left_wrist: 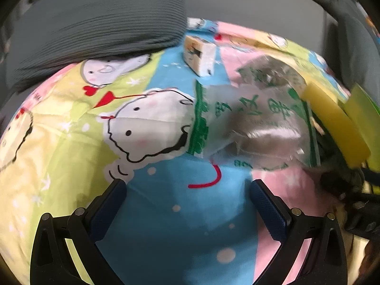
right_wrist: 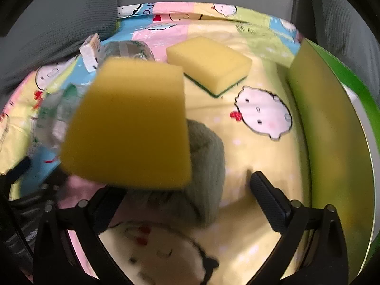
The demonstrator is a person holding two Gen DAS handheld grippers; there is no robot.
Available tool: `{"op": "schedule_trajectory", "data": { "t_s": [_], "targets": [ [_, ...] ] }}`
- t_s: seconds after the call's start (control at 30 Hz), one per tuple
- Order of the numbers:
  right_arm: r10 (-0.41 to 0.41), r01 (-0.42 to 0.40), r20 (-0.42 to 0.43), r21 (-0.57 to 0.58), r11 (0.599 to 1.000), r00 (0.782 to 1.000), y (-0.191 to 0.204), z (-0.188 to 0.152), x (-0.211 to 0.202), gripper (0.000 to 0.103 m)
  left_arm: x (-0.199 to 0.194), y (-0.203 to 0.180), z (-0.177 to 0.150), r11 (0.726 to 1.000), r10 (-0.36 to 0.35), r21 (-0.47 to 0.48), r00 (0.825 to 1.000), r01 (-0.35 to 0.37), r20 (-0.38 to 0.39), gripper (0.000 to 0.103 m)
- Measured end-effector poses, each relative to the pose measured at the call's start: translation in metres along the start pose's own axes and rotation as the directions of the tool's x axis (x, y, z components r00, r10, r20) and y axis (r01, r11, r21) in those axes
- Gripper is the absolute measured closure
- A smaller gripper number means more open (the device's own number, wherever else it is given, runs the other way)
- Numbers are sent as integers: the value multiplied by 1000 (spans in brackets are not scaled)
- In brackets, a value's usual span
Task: Organize objects
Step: 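Grasp the clear green-printed plastic bag with the right gripper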
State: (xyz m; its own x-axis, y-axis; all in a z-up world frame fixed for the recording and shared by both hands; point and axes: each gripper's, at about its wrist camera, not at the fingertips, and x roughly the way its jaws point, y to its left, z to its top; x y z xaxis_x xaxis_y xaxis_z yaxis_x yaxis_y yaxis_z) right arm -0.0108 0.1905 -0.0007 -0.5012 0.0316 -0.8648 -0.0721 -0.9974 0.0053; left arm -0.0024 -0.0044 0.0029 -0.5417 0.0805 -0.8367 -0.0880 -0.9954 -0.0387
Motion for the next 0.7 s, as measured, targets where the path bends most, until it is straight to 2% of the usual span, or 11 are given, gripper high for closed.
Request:
{"op": "schedule_trajectory", "data": {
  "t_s": [0.07, 0.17, 0.2, 0.27, 0.3, 0.37, 0.43, 0.53, 0.57, 0.6, 0.7],
  "targets": [
    [22, -22, 14, 7, 1000, 1000, 0, -2, -15, 2, -5, 7, 0, 1000, -27, -3, 1000, 27, -11, 0],
    [3, -1, 69, -19, 1000, 998, 3, -5, -39, 2, -20, 24, 1, 991, -93, -94, 996, 94, 17, 0],
    [8, -6, 97, -20, 1000, 995, 3, -5, -49, 2, -27, 33, 3, 980, -132, -147, 990, 137, 45, 0],
    [37, -37, 136, -4, 999, 990, 0, 0, -61, 2, -37, 48, 5, 943, -214, -240, 972, 232, 99, 0],
    [58, -60, 155, 6, 998, 986, -3, 4, -67, 3, -41, 57, 5, 912, -261, -291, 957, 287, 127, 0],
    [92, -101, 208, 33, 994, 974, -5, 9, -80, 6, -44, 67, 7, 868, -310, -353, 936, 350, 166, 0],
    [146, -166, 271, 52, 985, 951, -4, 14, -93, 9, -46, 71, 13, 842, -337, -376, 921, 387, 195, 0],
    [250, -291, 350, 69, 954, 903, -1, 14, -105, 15, -49, 67, 20, 842, -351, -355, 912, 407, 213, 0],
    [304, -355, 364, 78, 932, 880, 1, 17, -105, 22, -49, 64, 22, 846, -353, -346, 912, 406, 209, 0],
    [336, -392, 367, 87, 916, 867, 4, 20, -104, 31, -48, 60, 25, 854, -352, -330, 914, 403, 204, 0],
    [422, -482, 333, 121, 868, 843, 12, 30, -90, 36, -47, 49, 27, 883, -334, -278, 923, 378, 192, 0]
  ]
}}
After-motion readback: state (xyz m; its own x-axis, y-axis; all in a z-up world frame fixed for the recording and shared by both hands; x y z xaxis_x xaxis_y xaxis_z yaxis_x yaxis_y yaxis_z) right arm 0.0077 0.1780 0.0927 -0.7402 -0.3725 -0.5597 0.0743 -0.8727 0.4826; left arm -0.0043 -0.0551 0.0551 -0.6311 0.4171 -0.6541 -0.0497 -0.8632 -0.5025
